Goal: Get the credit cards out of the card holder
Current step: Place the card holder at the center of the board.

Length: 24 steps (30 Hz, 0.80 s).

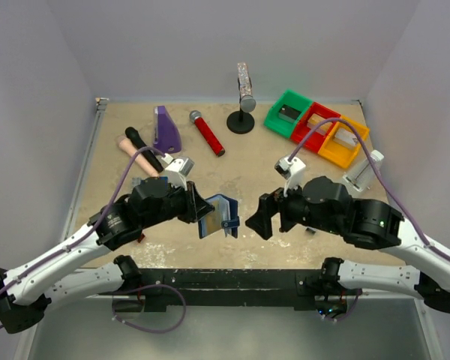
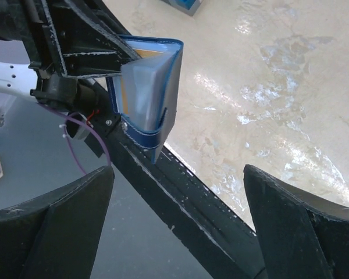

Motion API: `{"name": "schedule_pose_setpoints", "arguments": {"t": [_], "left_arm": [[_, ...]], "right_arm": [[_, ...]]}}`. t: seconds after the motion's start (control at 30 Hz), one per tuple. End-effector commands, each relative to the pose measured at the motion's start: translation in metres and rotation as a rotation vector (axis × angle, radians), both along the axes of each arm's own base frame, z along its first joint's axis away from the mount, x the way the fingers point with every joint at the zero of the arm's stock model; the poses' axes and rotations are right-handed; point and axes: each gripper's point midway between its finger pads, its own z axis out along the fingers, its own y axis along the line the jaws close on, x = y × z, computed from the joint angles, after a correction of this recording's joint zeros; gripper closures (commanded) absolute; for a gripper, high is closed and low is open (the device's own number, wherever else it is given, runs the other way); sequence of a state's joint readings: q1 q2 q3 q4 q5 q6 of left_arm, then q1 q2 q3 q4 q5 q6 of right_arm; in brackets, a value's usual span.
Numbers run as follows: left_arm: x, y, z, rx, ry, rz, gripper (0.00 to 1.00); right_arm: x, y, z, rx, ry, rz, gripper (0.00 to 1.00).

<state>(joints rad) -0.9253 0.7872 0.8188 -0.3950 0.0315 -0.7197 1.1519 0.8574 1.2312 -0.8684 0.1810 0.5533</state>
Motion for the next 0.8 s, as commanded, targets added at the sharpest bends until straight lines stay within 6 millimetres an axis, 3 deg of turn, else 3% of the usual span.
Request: {"name": "schedule_pose_setpoints", "arguments": {"t": [0.0,0.1,0.27,0.5,0.77], "left_arm": [[0.007,0.030,-0.007,0.185,0.097,0.153,1.00],[0.012,0.041,-0.003,0.276,0.113,0.213,1.00],[0.014,0.038,0.021,0.260,0.104,0.218,1.00],[0.008,0.029,0.030,0.230,0.114,0.186,1.00],[0.001,0.021,0.035,0.180,0.122,0.152,1.00]], "right_arm": [[0.000,0.029,0.002,-0.002,-0.013,0.075,0.01],[0.004,0.049,0.000,0.032,-0.002,0.082,0.01],[0.012,0.078,-0.009,0.018,0.019,0.087,0.01],[0.029,0.086,-0.018,-0.029,0.015,0.010,0.01],[0.034,0.092,-0.032,-0.082,0.042,-0.013,0.01]]}}
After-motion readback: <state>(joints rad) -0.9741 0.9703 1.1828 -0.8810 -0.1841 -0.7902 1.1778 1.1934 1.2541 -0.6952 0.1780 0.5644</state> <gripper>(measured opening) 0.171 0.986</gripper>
